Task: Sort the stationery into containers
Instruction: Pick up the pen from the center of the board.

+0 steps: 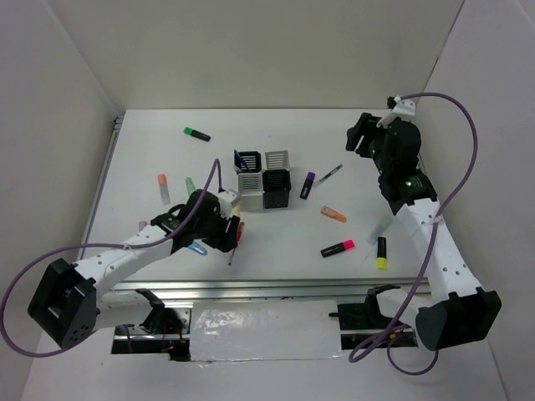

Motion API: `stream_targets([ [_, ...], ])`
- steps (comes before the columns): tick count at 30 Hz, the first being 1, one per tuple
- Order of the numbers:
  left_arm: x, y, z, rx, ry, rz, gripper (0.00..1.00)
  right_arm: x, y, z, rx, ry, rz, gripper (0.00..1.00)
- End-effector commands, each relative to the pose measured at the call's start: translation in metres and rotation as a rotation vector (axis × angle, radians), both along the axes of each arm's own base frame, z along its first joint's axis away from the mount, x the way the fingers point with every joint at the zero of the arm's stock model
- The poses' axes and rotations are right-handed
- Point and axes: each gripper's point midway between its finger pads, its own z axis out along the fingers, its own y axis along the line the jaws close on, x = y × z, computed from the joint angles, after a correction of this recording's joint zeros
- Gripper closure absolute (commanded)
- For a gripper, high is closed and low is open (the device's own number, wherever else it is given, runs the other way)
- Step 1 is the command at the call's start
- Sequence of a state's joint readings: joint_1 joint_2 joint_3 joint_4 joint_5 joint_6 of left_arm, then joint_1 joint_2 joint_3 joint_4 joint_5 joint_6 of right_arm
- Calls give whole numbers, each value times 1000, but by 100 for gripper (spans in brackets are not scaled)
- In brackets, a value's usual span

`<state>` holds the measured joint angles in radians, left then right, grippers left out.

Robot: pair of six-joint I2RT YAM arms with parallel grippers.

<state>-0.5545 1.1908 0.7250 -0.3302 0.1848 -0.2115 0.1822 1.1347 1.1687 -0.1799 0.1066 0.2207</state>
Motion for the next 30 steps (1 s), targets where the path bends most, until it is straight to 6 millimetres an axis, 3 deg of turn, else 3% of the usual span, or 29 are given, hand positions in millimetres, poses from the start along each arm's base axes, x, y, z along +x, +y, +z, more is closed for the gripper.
stream_targets([
  [1,16,-4,-3,22,-56,146,36,-10,-14,-17,18,68,-15,32],
  [17,40,-43,-55,119,48,172,42,-5,-40,-40,70,140,-54,33],
  [23,46,-36,-75,224,75,192,44,-5,-37,-45,81,155,-30,35],
  [25,50,-37,-79,249,85,194,46,-4,-47,-46,85,159,-48,35],
  [30,44,-33,-85,285,120,157,57,-6,-49,-48,87,159,-42,37],
])
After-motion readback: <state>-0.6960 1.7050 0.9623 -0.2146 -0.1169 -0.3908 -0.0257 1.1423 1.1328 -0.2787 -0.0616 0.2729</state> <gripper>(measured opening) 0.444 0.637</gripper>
